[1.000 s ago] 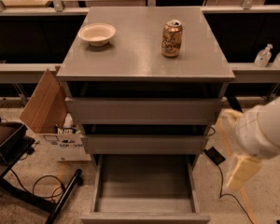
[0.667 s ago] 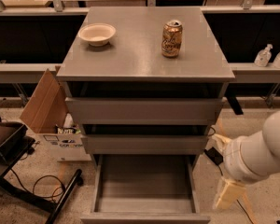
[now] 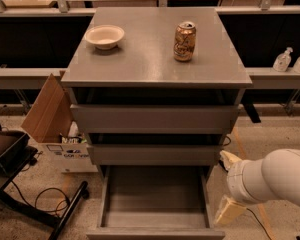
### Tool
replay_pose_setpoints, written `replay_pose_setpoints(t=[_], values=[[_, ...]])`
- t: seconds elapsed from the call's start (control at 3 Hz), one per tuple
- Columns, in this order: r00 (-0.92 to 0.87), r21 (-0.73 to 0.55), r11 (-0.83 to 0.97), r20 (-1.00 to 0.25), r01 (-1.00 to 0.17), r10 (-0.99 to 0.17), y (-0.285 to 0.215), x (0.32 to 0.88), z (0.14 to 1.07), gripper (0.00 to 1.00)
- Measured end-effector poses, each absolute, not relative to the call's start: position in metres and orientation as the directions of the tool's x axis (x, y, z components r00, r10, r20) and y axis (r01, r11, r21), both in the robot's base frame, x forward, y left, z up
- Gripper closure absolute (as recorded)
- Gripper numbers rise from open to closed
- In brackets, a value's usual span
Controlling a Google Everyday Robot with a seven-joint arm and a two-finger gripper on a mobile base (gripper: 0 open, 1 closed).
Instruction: Close bottom drawer
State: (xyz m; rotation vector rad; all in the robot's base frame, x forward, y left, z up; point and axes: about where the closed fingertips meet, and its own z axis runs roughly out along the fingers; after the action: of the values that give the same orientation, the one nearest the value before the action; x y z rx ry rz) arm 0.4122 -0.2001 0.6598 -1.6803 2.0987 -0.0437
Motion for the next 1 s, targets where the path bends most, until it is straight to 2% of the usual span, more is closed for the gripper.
replay_pose_setpoints(t=[0.33,0.67,1.0], values=[[-0.179,-0.274,0.271,-0.32,-0.923,-0.93,-0.197,0.406,0.639,0.0],[-0.253,-0.19,0.326,-0.329,-0.926,-0.91,-0.194,0.383,0.565,0.0],[-0.415,-0.047,0.462,-0.367,-0.885,-0.833,-0.2,0.342,0.468,0.18]])
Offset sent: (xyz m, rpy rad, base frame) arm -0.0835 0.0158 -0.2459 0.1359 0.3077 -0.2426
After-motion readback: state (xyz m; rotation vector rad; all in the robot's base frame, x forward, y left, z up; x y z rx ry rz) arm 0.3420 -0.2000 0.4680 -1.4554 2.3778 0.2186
